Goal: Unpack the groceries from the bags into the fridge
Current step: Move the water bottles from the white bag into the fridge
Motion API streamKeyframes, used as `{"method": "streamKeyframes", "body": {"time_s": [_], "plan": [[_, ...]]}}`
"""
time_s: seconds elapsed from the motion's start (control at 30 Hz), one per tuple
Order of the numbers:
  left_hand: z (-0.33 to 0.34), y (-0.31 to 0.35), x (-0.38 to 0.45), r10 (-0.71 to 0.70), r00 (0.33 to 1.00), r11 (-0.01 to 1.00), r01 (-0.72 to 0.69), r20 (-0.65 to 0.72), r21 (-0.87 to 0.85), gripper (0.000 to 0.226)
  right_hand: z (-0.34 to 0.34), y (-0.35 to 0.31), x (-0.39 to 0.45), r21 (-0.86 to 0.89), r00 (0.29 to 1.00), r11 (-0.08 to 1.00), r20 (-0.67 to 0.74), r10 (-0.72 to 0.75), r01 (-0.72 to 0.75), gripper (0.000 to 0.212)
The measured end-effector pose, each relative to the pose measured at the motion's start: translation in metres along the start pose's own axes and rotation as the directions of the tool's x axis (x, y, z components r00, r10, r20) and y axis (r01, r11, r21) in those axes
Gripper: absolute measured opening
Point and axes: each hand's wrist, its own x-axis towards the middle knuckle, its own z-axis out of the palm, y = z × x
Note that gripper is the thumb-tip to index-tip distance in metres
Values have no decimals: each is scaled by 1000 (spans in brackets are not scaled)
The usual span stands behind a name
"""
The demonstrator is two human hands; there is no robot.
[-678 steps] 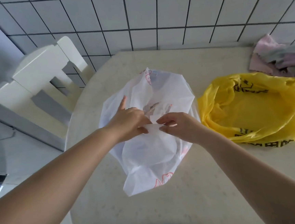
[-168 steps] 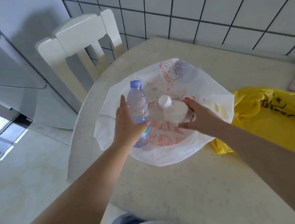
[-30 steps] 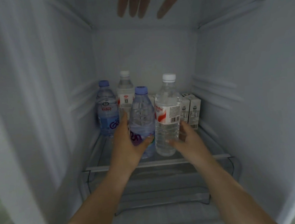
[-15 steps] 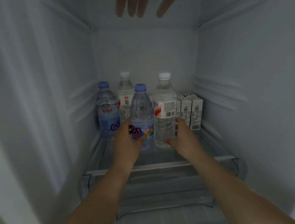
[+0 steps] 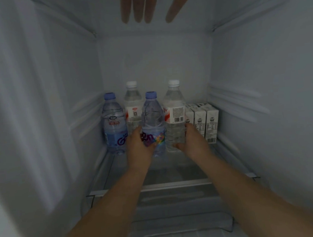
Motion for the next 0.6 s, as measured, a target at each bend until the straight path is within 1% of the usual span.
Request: {"method": "streamKeyframes", "body": {"time_s": [0.1,0.17,0.23,0.33,0.43,0.5,0.6], "plan": [[5,1,2,-47,999,999,47,-4,-19,54,1,3,3,-45,1000,999,-24,-1,0,70],[7,1,2,-50,999,999,50,-20,-17,49,0,4,5,-54,1000,999,-23,5,-6,71],[9,2,3,-36,999,999,36,-36,-13,41,-2,5,6,-65,1000,998,-11,10,-10,69],[12,3,6,-47,998,999,47,-45,-5,37,-6,8,7,-101,1000,995,12,11,-9,61],[17,3,11,-86,995,996,85,-51,-10,43,-10,12,8,-131,1000,991,25,16,-12,54],[21,1,13,-111,992,994,111,-57,2,47,-11,13,8,-155,1000,988,21,12,-9,54],[25,-1,15,-128,989,991,130,-72,19,48,-13,14,10,-180,1000,984,20,11,-7,56]]}}
